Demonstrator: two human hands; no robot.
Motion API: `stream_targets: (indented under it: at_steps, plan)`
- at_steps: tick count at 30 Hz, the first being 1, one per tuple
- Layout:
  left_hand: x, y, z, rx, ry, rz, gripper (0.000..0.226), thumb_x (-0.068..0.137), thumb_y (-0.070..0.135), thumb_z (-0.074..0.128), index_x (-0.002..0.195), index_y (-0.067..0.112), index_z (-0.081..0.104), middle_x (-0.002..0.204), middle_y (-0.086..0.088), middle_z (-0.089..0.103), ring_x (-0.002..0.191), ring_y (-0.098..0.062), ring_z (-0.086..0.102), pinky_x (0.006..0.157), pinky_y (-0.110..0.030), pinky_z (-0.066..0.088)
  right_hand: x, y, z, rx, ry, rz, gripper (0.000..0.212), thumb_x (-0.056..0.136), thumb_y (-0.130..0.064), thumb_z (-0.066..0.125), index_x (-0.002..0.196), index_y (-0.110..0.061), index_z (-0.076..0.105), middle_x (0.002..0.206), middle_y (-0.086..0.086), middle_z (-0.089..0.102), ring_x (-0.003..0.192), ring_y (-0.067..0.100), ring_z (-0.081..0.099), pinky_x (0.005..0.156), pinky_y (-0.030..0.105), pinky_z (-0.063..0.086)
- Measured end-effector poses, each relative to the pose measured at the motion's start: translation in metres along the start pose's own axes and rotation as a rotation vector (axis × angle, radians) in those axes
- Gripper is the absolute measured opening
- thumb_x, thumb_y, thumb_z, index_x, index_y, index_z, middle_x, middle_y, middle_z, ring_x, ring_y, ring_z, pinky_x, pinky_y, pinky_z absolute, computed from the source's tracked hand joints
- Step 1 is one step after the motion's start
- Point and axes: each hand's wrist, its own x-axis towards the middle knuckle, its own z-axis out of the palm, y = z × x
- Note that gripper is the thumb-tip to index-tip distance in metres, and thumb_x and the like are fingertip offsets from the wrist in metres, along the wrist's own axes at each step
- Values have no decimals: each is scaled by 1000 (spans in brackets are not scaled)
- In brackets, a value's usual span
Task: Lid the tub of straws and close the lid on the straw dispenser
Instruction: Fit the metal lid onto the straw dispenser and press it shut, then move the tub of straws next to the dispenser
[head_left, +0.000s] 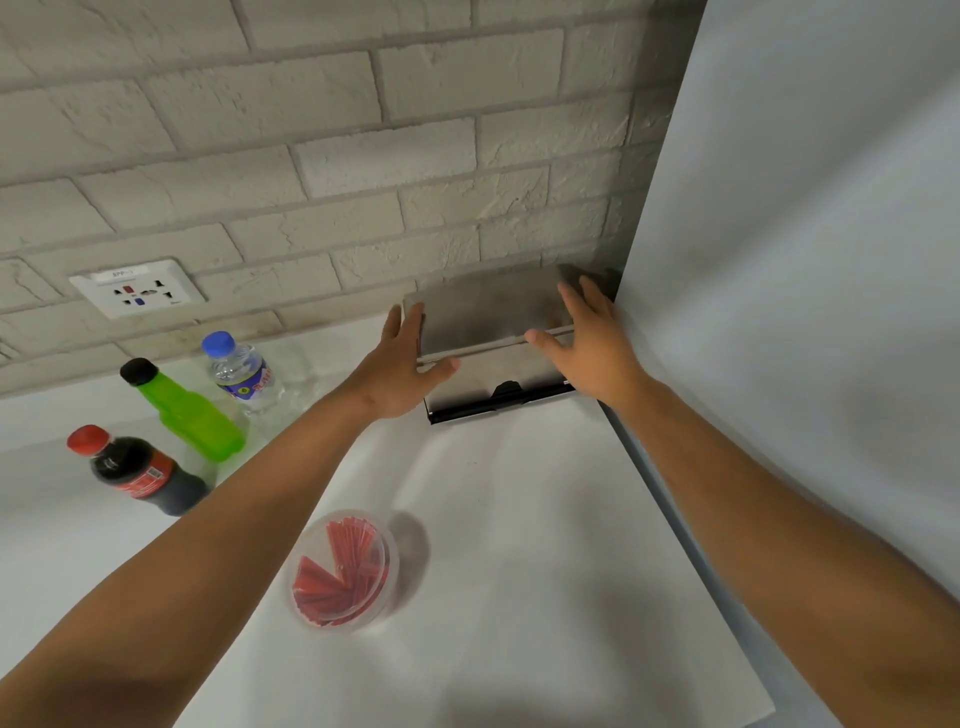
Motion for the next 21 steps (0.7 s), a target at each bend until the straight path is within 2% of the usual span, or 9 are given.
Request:
stream_targets:
  at_steps: [2, 4, 6, 9, 12, 15, 18, 21]
  plan:
    - [-20, -12, -5, 18, -13, -20, 93, 97, 64, 55, 166, 31, 1, 176, 3, -12, 155, -28, 34, 122, -41, 32, -24, -3, 1, 68, 87, -49, 75, 94, -56, 60, 155, -17, 38, 168, 12, 23, 153, 34, 22, 122, 50, 29]
    - [-42, -24, -9, 21, -12, -15, 89, 96, 65, 54, 166, 31, 10, 176, 3, -3, 154, -27, 36, 122, -43, 36, -51, -9, 5, 171, 102, -64, 65, 94, -46, 65, 150, -18, 47, 166, 9, 29, 153, 26, 25, 121, 46, 31]
    - [-65, -35, -10, -12, 11, 13, 78, 98, 57, 58, 162, 27, 27, 174, -1, 17, 148, -27, 43, 116, -37, 40, -80, -16, 9, 210, 45, -62, 60, 95, -43, 64, 148, -21, 48, 166, 4, 30, 154, 18, 24, 123, 42, 29]
    - [-103, -48, -12, -104, 24, 39, 61, 98, 48, 63, 152, 27, 46, 157, 4, 47, 132, -23, 57, 100, -29, 45, -122, -31, 17, 231, -74, -51, 55, 97, -41, 63, 148, -24, 48, 166, -5, 28, 152, 9, 24, 120, 25, 22]
    - [-138, -63, -12, -145, -37, 52, 56, 96, 50, 63, 148, 32, 51, 147, 12, 54, 128, -12, 57, 96, -25, 45, -156, -45, 33, 256, -166, -71, 56, 98, -42, 62, 149, -25, 47, 165, -9, 28, 151, 5, 25, 120, 23, 22]
    - [-166, -77, -11, -159, -103, 73, 64, 91, 66, 60, 148, 38, 50, 148, 16, 54, 128, -3, 55, 96, -20, 45, -183, -57, 49, 269, -241, -76, 56, 97, -48, 60, 148, -30, 46, 164, -15, 28, 147, -1, 29, 115, 18, 25]
    - [-188, -91, -8, -182, -147, 88, 76, 85, 76, 57, 151, 39, 46, 151, 19, 51, 130, -1, 54, 106, -28, 46, -206, -74, 66, 303, -295, -85, 57, 97, -48, 60, 149, -31, 44, 163, -18, 27, 145, -6, 30, 118, 20, 28]
    - [-204, -103, -8, -206, -167, 94, 102, 70, 93, 54, 155, 39, 39, 154, 23, 45, 134, 3, 50, 110, -27, 43, -223, -94, 81, 321, -325, -104, 59, 97, -46, 61, 151, -30, 42, 163, -18, 27, 148, -3, 28, 119, 19, 25]
